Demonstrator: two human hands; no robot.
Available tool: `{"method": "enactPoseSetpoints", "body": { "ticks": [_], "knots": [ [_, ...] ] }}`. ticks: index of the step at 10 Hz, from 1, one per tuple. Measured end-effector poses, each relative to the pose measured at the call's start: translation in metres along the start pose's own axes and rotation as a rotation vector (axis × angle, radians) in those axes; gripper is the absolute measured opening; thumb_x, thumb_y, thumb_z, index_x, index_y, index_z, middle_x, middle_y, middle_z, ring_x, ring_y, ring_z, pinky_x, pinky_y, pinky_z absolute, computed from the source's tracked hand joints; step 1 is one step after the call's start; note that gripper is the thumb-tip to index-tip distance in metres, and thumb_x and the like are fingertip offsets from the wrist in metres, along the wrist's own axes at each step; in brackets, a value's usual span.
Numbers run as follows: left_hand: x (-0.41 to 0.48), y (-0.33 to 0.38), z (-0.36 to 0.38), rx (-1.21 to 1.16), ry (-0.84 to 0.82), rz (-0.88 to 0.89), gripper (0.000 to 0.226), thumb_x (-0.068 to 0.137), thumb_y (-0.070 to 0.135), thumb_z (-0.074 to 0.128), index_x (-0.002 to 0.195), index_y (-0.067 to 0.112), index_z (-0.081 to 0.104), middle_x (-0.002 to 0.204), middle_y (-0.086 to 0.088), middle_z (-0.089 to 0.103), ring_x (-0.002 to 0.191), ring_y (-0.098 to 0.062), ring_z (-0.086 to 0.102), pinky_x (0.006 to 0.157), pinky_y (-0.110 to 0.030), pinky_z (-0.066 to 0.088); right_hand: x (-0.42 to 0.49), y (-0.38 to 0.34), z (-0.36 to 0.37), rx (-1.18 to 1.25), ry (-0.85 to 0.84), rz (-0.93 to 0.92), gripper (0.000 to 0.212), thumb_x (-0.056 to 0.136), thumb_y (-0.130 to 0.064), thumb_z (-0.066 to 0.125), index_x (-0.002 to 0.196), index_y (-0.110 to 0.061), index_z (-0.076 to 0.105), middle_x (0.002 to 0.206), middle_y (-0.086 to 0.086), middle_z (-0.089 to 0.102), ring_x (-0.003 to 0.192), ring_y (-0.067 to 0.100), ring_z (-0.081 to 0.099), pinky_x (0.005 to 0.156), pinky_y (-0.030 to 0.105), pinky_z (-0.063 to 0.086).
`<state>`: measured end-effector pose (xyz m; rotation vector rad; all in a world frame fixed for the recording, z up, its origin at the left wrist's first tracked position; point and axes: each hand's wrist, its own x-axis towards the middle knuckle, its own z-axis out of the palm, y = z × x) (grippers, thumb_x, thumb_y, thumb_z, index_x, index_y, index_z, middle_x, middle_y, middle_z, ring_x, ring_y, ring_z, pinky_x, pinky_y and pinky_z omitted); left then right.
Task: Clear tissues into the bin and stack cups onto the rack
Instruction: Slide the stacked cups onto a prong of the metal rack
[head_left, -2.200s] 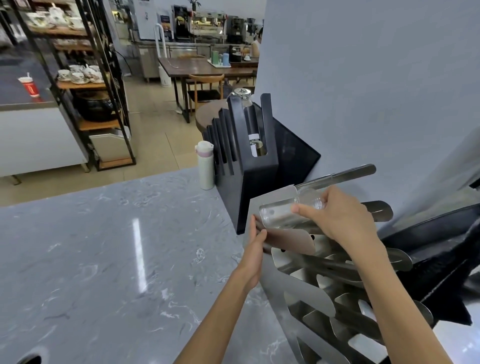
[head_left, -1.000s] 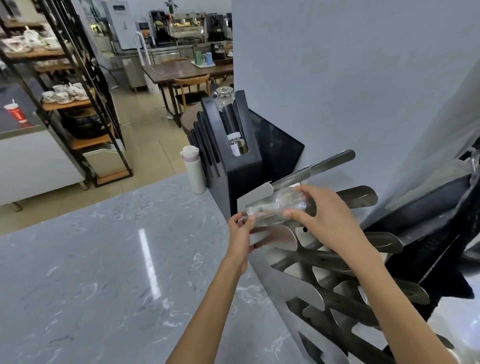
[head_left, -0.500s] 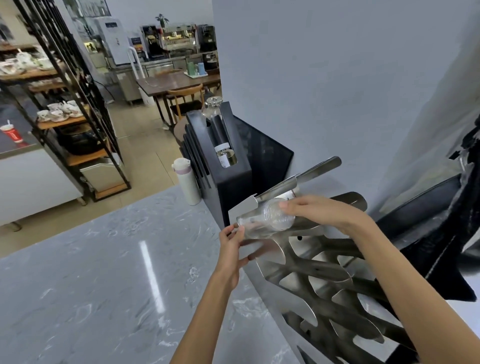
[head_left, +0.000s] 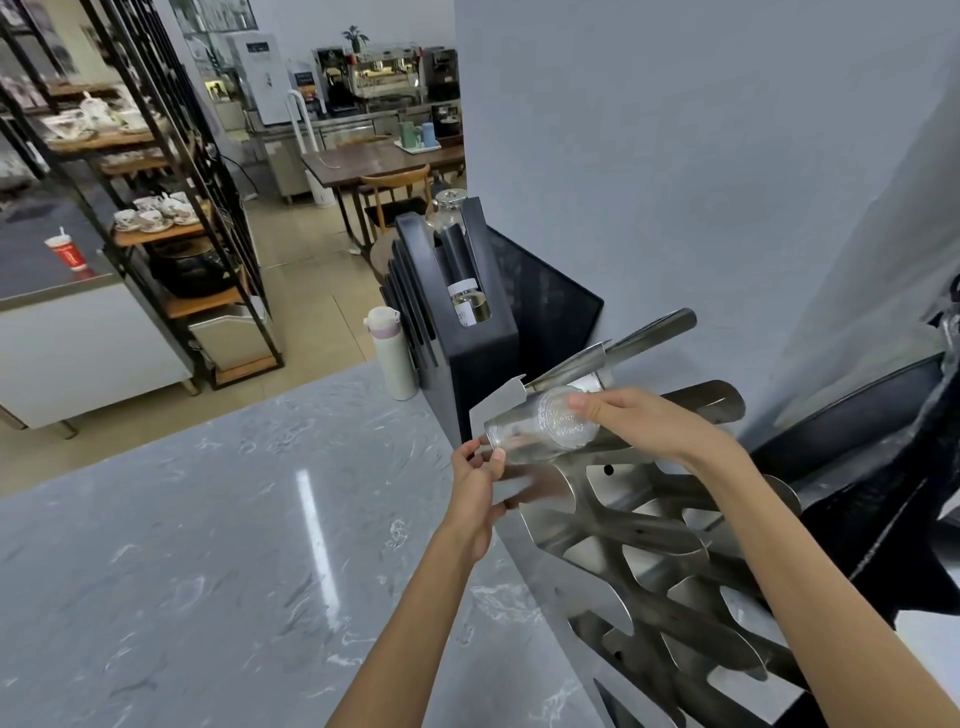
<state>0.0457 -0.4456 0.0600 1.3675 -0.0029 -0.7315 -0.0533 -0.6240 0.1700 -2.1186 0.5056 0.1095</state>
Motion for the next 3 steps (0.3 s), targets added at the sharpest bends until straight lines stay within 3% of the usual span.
{"method": "enactPoseSetpoints", "body": {
  "ticks": [1,3],
  "knots": [
    [-0.0049,0.0021,-0.0002,-0.015,-0.007,-0.013,0.031,0.103,0.022,0.051,0.132,0.027,0.04,0.14,-0.015,0.054,0.124,-0.033,0.059,0.081,-0.044,0.054,-0.0016,-0.0018,-0.0028,-0.006,-0.005,0.022,0.091,0.061,-0.089,0.047,0.128,-0.03,0.065,0.122,-0.016,0.059,0.117,0.007,0.049,0.096,0.029,0.033],
    [-0.0057,-0.0034,-0.009,-0.072,-0.047,0.007,0.045,0.1,0.015,0.056,0.142,0.023,0.043,0.145,-0.018,0.052,0.13,-0.033,0.055,0.104,-0.062,0.048,-0.0098,0.0046,0.0018,0.054,0.083,-0.071,0.086,0.065,-0.093,0.038,0.131,-0.042,0.06,0.125,-0.03,0.054,0.123,0.001,0.047,0.099,0.028,0.032]
  ]
}}
